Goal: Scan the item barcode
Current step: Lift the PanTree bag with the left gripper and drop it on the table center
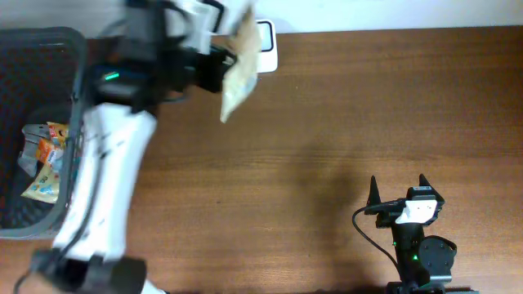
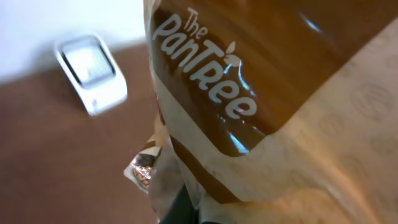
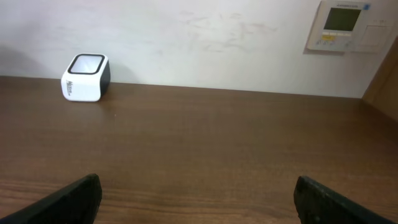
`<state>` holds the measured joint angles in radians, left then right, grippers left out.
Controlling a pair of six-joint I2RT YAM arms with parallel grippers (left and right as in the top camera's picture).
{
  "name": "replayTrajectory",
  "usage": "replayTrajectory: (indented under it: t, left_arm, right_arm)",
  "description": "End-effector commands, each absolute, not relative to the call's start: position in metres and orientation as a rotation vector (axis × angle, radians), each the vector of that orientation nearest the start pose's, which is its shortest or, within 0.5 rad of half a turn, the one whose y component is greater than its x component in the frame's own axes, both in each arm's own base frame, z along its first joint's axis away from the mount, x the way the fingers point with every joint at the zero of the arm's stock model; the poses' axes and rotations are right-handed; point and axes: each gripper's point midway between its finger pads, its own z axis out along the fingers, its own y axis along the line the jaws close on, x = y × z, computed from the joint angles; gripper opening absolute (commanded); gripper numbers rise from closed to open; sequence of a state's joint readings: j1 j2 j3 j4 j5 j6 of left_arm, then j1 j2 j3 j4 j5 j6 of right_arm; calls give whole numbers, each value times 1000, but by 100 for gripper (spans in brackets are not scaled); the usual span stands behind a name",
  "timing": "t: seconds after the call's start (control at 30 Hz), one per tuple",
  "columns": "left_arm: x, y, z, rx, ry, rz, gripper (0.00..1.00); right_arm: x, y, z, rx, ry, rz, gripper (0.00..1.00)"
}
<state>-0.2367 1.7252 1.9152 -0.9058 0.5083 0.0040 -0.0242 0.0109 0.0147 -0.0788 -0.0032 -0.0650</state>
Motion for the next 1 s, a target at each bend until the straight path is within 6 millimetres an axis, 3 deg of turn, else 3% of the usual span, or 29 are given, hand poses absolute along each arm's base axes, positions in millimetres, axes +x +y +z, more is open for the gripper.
replayTrajectory:
  t: [0.0,0.07,0.2,0.27,0.4,0.47,0.5,0.57,0.6,0.63,0.7,0.8,0.9,0.97]
  left_arm:
    - [454,-210,243,599,2399,-400,0]
    - [460,-221,199,645,2477,-263,0]
    - [461,-239,138,737,2547,-14,0]
    - [451,-258,118,812,2554,46,0]
    - [421,-302,112,949,2522,21,2]
    - [405,-317,111,1008,2516,16,39]
    - [396,-323,109,1042,2517,16,68]
    - [380,-334,107,1098,2516,17,86]
    - [379,-336,108,1103,2513,15,86]
    - [380,-336,111,1099,2508,11,86]
    - [384,-333,131,1065,2501,-14,74]
    - [401,-321,175,962,2482,-97,71]
    - [432,-272,231,785,2456,-94,82]
    - [450,-229,267,639,2434,-82,86]
  right_arm:
    - [246,-6,155,-39,1650,-73,98]
    - [246,-6,155,-39,1650,-73,99]
    - [246,-6,155,-39,1650,-73,98]
    - [246,-6,155,-39,1650,-73,98]
    - [246,-6,155,-39,1650,-73,99]
    - [246,-6,155,-39,1650,-74,99]
    - [246,-6,155,-39,1650,-74,99]
    - [246,-6,155,-39,1650,-73,98]
    - [246,-6,155,-39,1650,-73,98]
    - [246,-6,155,-39,1650,-73,99]
    - [246,-6,155,-39,1650,-73,98]
    - [246,-6,155,-39,1650,-74,98]
    - [246,-6,155,-39,1650,-74,98]
    - [246,-6,155,-39,1650,-74,99]
